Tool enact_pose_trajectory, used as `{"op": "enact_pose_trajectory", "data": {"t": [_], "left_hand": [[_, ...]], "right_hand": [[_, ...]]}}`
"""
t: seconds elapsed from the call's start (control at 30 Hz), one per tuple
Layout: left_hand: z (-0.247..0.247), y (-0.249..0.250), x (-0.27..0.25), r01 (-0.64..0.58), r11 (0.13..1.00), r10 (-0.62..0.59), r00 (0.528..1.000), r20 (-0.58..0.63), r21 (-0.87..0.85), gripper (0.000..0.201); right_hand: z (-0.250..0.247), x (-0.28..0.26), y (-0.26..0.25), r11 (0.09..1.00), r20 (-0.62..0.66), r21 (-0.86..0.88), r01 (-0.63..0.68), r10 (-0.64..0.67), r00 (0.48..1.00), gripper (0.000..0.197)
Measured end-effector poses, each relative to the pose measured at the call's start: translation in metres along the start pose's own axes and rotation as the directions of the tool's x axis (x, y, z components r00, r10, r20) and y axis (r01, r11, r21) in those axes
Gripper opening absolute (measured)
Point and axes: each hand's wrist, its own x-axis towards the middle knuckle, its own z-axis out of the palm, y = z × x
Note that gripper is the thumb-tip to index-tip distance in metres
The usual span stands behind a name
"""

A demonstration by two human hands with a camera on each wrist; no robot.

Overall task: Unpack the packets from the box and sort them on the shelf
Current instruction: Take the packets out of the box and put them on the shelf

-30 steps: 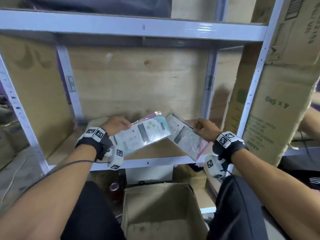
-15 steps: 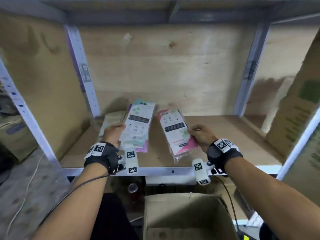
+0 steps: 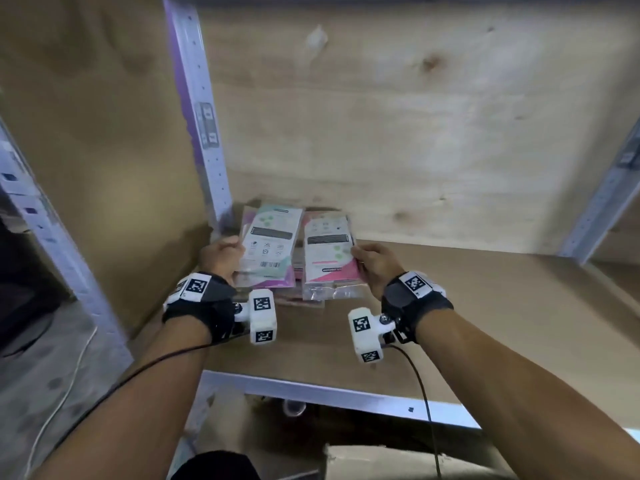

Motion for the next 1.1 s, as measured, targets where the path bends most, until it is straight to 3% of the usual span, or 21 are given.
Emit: {"op": "enact_pose_trajectory", "data": {"t": [0.1,0.27,0.4,0.6,0.67,0.73,0.8,0.9,1.1], "left_hand": [[-0.009,-0.007,0.019,0.003,0.993,-0.002,1.000,-0.004,0.121,0.038],[-0.019,-0.014,0.036,-0.047,0.937,0.046,0.999,0.011,0.346,0.030],[-0.018,-0.020,0.038,-0.102,0.895,0.085,0.995,0.060,0.435,0.045],[-0.016,-0.025,0.033,-0.156,0.835,0.095,0.986,0.140,0.527,0.041],[-0.015,-0.023,0.031,-0.167,0.828,0.093,0.982,0.162,0.535,0.032],[-0.015,-0.018,0.029,-0.166,0.831,0.088,0.982,0.170,0.530,0.016],[-0.013,-0.014,0.026,-0.156,0.843,0.085,0.984,0.158,0.515,0.014],[-0.011,-0.004,0.019,-0.139,0.829,0.094,0.989,0.111,0.542,0.036],[-0.009,0.018,-0.011,-0.152,0.774,0.176,0.984,0.023,0.614,0.035]], "right_hand": [[0.020,0.017,0.010,0.999,-0.012,-0.032,-0.011,0.011,1.000,0.011],[0.041,0.033,0.024,0.982,-0.042,-0.190,-0.020,0.012,0.999,0.012],[0.048,0.038,0.027,0.961,-0.061,-0.274,-0.026,0.009,0.998,0.009],[0.047,0.043,0.031,0.953,-0.089,-0.301,-0.037,0.010,0.996,0.032],[0.047,0.041,0.029,0.946,-0.093,-0.324,-0.030,-0.001,0.996,0.048],[0.047,0.037,0.026,0.933,-0.044,-0.359,-0.009,-0.008,0.999,0.062],[0.046,0.033,0.028,0.916,0.008,-0.401,-0.017,0.022,1.000,0.067],[0.039,0.028,0.031,0.878,0.019,-0.477,-0.047,0.063,0.998,0.060],[0.017,0.013,0.026,0.877,0.033,-0.474,-0.081,0.110,0.993,0.034]]}}
